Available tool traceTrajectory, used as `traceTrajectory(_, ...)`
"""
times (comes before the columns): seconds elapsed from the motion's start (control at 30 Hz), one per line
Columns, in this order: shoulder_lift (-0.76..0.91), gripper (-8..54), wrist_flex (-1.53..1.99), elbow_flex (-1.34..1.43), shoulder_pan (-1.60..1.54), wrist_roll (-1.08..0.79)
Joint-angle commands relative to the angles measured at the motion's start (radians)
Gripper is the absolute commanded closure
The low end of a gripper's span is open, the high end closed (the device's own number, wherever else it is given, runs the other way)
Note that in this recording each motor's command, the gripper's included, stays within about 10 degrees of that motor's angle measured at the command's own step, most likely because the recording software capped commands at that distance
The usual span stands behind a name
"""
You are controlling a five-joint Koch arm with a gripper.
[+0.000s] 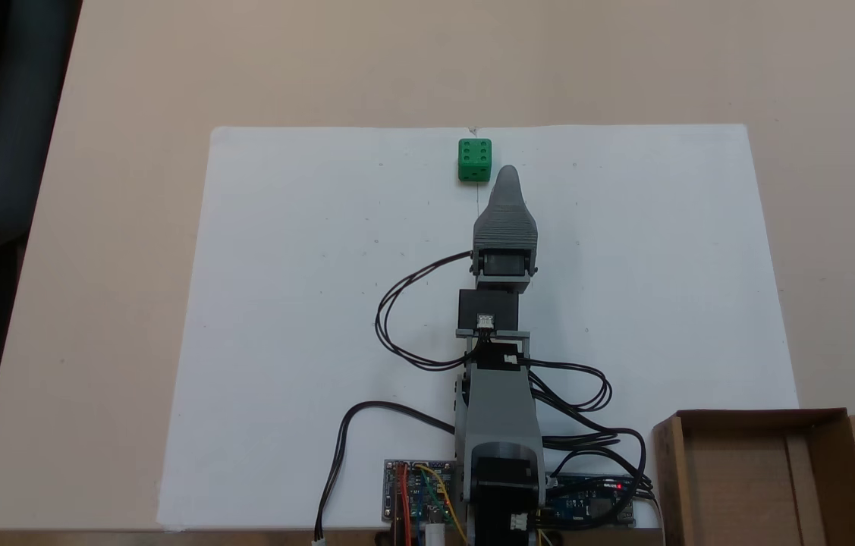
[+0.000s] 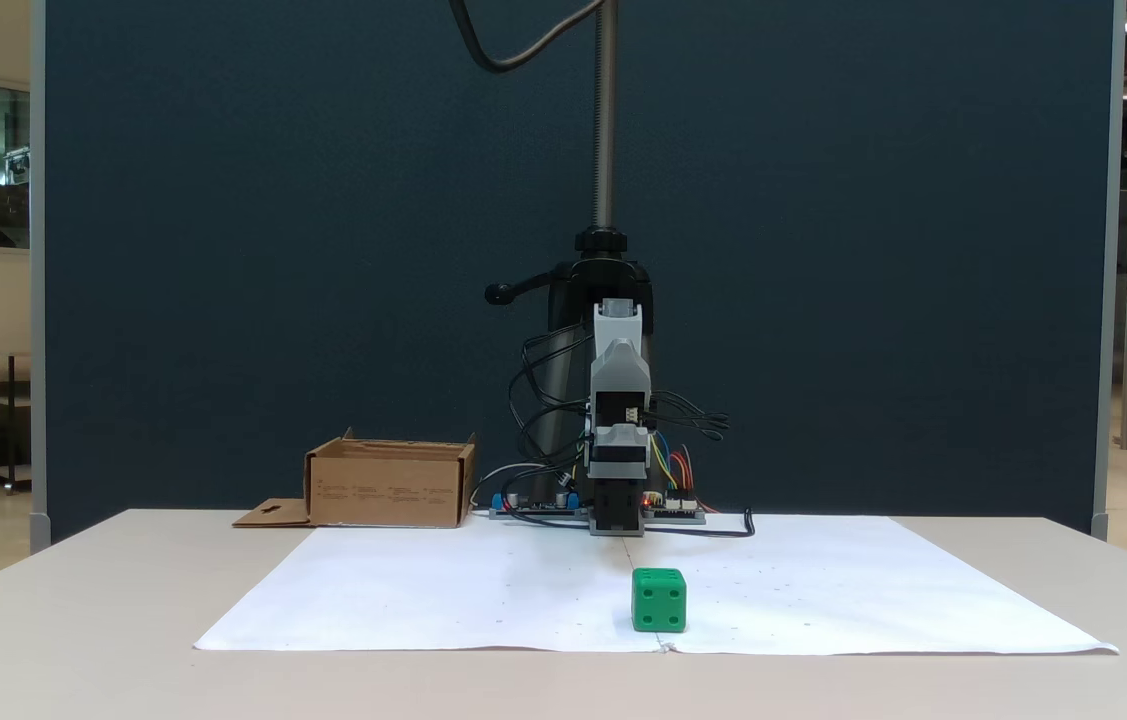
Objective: Grasp a green dice and put it in the bin.
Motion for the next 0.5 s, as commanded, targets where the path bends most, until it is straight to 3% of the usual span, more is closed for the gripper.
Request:
traceTrajectory(0.0,0.112,2.0,0.175,0.063,-0.005,-0.063)
traceTrajectory(0.13,0.110,2.1,0.370,0.064,-0.005,-0.061)
traceTrajectory(0.47,0.112,2.1,0.370,0.064,-0.011,-0.061)
